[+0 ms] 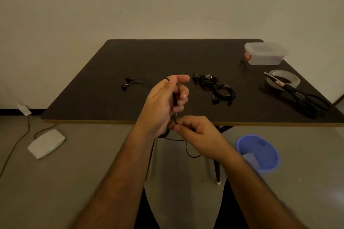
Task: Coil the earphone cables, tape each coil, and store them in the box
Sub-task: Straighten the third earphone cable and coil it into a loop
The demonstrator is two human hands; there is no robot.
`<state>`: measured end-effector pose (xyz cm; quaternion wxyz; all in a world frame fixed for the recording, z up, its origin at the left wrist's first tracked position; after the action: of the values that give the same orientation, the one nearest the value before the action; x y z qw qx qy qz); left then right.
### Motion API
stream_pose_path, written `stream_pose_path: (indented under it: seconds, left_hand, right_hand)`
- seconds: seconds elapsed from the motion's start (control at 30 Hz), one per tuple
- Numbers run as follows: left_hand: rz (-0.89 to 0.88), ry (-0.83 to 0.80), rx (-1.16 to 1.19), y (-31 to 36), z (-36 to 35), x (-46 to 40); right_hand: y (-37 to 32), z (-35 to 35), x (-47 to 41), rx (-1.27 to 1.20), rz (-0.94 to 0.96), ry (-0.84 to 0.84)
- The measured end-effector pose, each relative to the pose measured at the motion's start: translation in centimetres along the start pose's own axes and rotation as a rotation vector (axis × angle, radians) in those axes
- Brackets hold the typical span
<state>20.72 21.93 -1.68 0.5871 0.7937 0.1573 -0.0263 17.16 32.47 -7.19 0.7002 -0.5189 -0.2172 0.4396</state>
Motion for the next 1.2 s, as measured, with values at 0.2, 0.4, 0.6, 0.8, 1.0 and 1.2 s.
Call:
stream_pose_path:
  seconds: [0.2, 0.4, 0.6, 0.8, 1.0, 1.2]
  left_hand:
    - [0.025, 0.145, -0.380, -1.1, 2.7, 1.1]
    - [0.158, 0.134, -0.541, -2.7, 3.2, 2.0]
    - [0.254, 0.057, -0.365, -3.7, 2.2, 3.1]
    - [0.372, -0.055, 0.092, -4.5, 0.7, 4.5]
    - [0.344, -0.173, 0.250, -3.7, -0.5, 3.9]
    - [0.215, -0.048, 0.348, -2.7, 0.4, 2.7]
  right_hand:
    - [-1.1, 1.6, 2.0, 0.148, -0.034, 0.013]
    - [-4.3, 3.7, 1.1, 0.234, 0.078, 0.117]
    - [-5.3, 5.2, -1.6, 0.296, 0.163, 0.161]
    - [-4.9, 4.9, -4.0, 0.098, 0.213, 0.130]
    - [-1.7, 2.2, -5.0, -0.238, 0.086, 0.134]
    - [1.4, -2.2, -1.7, -0.316, -0.083, 0.020]
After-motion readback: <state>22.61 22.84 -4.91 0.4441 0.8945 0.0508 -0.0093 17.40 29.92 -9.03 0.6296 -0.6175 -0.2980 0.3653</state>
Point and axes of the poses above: each hand's wrist, its own x-axis away from the middle knuckle, its own z-axis out of the back of the hand, y = z × x, the point moved 5 cm from there along -x, towards the middle knuckle, and after that the axes turned 1 degree about -y, right-handed, at the moved point
